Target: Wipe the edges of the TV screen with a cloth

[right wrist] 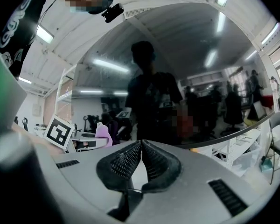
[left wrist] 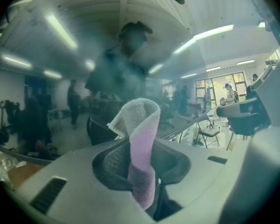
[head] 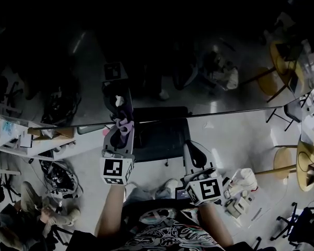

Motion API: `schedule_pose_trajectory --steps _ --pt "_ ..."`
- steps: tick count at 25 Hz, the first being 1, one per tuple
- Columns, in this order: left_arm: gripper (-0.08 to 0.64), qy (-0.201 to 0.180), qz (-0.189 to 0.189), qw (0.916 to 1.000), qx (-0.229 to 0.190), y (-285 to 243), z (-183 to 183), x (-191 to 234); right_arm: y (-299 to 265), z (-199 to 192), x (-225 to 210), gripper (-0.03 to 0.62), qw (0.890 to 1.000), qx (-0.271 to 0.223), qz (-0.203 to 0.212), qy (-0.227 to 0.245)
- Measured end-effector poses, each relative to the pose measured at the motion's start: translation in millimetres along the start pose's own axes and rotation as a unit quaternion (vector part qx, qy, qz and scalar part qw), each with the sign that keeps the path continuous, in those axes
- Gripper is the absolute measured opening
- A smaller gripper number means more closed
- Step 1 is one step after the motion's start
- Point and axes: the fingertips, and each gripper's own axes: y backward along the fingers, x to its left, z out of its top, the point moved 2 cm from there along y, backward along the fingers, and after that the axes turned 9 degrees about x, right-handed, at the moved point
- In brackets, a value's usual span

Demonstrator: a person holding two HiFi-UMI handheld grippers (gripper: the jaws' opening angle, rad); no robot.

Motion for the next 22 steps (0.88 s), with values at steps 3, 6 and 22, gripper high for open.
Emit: schedule_pose_trajectory --steps 3,6,22 --pt "0.103 0.003 0.002 1.0000 0.001 0 0 0 2 5 -6 0.029 1.000 -0.006 -0.003 0.006" --pt "0.103 0.008 0.001 1.0000 0.001 1 1 0 4 10 -7 0.029 1.000 -0.009 -0.006 0.009" --pt "0.103 -0.005 -0.034 0.9994 -0.003 -2 8 -2 -32 31 2 0.029 0.999 0.005 -0.025 0.021"
